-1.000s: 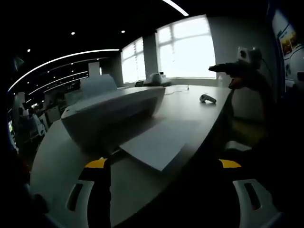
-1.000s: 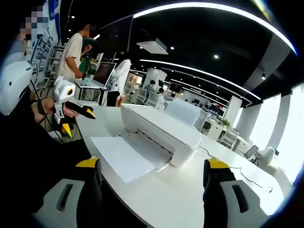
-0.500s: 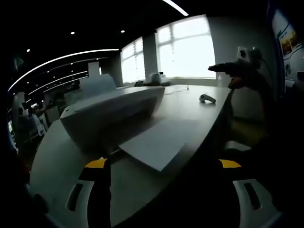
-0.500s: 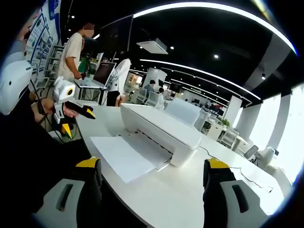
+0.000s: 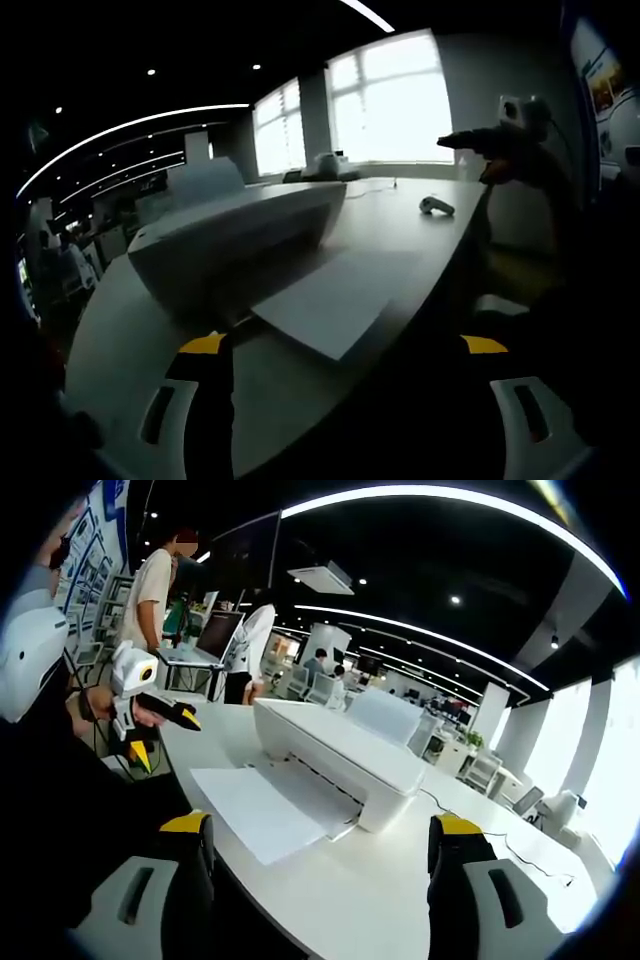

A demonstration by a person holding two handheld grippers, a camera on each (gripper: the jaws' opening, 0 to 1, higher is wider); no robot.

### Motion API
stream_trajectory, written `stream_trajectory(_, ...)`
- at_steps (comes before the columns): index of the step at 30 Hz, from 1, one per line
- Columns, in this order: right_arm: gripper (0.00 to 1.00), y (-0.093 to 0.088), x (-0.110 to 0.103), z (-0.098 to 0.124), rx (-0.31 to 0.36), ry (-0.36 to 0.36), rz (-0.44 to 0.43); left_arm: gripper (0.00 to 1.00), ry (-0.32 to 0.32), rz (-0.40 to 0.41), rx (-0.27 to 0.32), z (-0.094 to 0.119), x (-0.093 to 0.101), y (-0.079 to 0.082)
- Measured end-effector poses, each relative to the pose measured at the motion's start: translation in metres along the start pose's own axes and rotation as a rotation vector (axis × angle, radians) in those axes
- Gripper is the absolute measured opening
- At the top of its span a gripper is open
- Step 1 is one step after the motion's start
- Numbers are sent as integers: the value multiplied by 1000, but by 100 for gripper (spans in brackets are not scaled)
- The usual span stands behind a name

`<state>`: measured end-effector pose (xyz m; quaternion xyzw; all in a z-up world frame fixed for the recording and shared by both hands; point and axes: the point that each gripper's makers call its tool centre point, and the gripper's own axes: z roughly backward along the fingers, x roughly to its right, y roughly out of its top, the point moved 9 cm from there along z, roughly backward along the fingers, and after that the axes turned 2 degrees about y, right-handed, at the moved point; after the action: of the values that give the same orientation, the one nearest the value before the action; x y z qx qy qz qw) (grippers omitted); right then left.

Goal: Remove the paper from the printer output slot and place it on top of the printer

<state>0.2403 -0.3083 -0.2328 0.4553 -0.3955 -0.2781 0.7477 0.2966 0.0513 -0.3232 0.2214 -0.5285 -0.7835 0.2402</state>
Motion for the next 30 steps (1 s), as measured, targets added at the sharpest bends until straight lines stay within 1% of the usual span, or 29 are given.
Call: stream_trajectory(30, 83, -1, 1, 1, 0, -1, 2, 94, -2, 0, -2, -2, 1, -1)
